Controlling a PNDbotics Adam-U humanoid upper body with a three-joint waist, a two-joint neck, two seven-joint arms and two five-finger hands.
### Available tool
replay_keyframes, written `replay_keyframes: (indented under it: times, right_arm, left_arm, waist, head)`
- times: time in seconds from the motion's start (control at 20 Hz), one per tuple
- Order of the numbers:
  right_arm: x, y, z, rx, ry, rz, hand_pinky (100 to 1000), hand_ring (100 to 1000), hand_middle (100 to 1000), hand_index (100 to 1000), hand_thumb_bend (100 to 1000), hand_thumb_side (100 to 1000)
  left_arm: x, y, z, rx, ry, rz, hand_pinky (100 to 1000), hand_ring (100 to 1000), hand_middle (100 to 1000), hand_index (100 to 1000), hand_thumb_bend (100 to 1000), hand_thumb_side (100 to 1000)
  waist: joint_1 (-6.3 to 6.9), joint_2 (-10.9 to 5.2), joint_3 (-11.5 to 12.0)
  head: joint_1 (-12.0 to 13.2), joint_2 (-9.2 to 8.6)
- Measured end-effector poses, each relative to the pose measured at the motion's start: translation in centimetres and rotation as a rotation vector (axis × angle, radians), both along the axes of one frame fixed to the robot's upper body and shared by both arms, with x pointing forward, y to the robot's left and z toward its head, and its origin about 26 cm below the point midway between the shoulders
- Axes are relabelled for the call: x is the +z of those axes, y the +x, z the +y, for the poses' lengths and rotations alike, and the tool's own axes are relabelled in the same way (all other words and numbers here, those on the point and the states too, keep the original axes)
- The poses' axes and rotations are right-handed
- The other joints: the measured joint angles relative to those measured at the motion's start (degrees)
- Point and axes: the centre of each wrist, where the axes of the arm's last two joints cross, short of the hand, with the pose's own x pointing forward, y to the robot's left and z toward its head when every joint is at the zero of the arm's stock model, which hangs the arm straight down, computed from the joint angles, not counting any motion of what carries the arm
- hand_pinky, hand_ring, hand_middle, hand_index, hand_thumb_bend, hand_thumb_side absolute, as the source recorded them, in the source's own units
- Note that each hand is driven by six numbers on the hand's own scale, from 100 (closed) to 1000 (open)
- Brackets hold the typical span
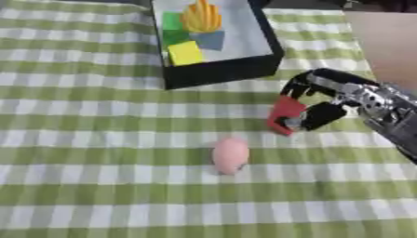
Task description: Pick up objects on the table and place them in the box.
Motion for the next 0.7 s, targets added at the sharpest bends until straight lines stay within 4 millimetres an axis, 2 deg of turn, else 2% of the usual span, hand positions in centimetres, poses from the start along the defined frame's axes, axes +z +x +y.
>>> replay_keyframes:
  times: [0.25, 0.7]
  right_arm:
    - [-0.05, 0.03, 0.14, -0.006, 0.02, 0.008, 823, 727, 524, 695, 317, 104]
    - [-0.01, -0.08, 0.15, -0.013, 0.055, 0.016, 812, 690, 503, 678, 190, 100]
  left_arm:
    - [-0.07, 0.01, -0.08, -0.001, -0.005, 0.0, 848, 809, 804, 818, 100, 760]
    - [-0.12, 0.0, -0.13, -0.003, -0.007, 0.002, 852, 812, 808, 817, 100, 761]
  waist:
    - [0.0, 0.0, -0.01]
    - [0.0, 0.0, -0.28]
  head:
    - [-0.05, -0.41]
    - [-0.06, -0.43]
